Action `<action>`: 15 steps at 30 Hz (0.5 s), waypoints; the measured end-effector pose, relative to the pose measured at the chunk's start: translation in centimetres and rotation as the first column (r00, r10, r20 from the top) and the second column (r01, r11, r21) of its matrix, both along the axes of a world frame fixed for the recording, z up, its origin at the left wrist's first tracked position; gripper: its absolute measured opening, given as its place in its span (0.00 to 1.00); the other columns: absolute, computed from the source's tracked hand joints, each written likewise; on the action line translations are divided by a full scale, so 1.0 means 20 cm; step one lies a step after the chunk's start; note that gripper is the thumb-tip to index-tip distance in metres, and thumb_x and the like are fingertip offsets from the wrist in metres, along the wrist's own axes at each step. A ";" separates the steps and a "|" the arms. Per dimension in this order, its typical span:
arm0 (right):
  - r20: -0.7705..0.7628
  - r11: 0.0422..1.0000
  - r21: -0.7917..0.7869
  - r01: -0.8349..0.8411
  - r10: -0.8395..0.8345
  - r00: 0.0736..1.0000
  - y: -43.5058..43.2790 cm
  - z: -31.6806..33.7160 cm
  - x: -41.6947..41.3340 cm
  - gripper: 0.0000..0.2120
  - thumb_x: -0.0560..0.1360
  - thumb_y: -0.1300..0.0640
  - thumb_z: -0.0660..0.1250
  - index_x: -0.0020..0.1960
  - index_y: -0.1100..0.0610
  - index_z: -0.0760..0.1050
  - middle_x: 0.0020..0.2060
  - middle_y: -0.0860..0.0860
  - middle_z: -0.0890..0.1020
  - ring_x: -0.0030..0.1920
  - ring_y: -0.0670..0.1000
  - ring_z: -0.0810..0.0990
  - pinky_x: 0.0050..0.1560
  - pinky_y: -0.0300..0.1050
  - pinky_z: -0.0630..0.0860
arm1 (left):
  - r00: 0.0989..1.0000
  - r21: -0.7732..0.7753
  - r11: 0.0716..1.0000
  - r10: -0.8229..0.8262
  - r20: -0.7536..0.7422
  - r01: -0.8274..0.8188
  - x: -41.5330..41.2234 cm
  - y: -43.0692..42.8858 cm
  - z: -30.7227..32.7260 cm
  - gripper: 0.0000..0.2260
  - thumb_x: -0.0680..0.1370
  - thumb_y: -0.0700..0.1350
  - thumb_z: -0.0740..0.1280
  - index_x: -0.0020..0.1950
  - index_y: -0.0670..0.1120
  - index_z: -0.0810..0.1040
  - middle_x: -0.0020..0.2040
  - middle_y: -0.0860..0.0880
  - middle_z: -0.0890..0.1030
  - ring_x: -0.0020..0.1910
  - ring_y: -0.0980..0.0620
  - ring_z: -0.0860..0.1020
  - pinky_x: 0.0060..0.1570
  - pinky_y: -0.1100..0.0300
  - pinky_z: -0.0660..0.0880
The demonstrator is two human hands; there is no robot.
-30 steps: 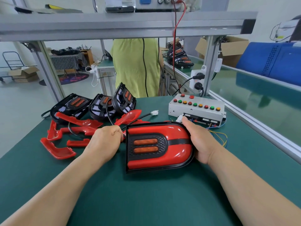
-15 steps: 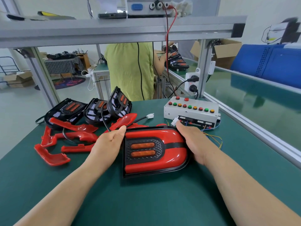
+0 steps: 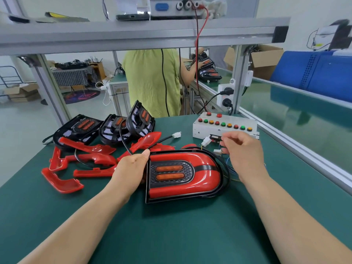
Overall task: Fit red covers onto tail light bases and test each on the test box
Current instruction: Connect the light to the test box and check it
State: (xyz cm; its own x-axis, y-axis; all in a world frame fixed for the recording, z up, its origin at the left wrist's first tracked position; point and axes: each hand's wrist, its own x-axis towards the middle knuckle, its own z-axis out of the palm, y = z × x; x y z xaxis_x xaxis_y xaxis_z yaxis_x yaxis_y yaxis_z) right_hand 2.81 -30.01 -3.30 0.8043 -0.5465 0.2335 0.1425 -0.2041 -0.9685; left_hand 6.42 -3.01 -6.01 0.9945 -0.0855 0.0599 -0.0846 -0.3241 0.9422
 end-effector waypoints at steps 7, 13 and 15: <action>-0.148 0.985 -0.165 -0.039 0.014 0.989 -0.01 -0.02 0.02 0.15 0.77 0.61 0.66 0.40 0.42 0.77 0.42 0.45 0.84 0.47 0.50 0.84 0.57 0.51 0.80 | 0.993 0.039 0.995 0.093 0.076 -0.096 0.00 -0.02 -0.01 0.21 0.82 0.56 0.60 0.36 0.43 0.72 0.33 0.51 0.71 0.34 0.55 0.68 0.42 0.54 0.65; -0.230 0.967 -0.240 -0.083 0.027 0.973 -0.04 0.05 0.06 0.15 0.77 0.66 0.60 0.48 0.49 0.80 0.46 0.49 0.84 0.52 0.51 0.82 0.62 0.52 0.77 | 0.985 0.070 0.986 0.147 0.094 -0.154 0.01 -0.02 -0.01 0.21 0.82 0.54 0.60 0.31 0.47 0.68 0.26 0.57 0.67 0.28 0.57 0.65 0.37 0.54 0.64; -0.282 0.904 -0.409 -0.123 0.003 0.959 -0.05 0.10 0.08 0.14 0.78 0.66 0.61 0.54 0.54 0.82 0.53 0.52 0.84 0.55 0.53 0.81 0.62 0.47 0.75 | 0.983 0.053 0.986 0.156 0.093 -0.161 0.01 -0.02 0.00 0.20 0.82 0.54 0.61 0.35 0.42 0.69 0.29 0.54 0.70 0.31 0.54 0.67 0.38 0.54 0.66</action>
State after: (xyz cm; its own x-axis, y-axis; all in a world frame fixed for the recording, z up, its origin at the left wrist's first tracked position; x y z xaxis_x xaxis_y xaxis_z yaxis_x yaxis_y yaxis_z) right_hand 4.50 -30.95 -1.22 0.8981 -0.3921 0.1993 -0.0842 -0.5980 -0.7971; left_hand 6.66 -3.32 -6.09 0.9868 0.0664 0.1478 -0.1099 -0.3959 0.9117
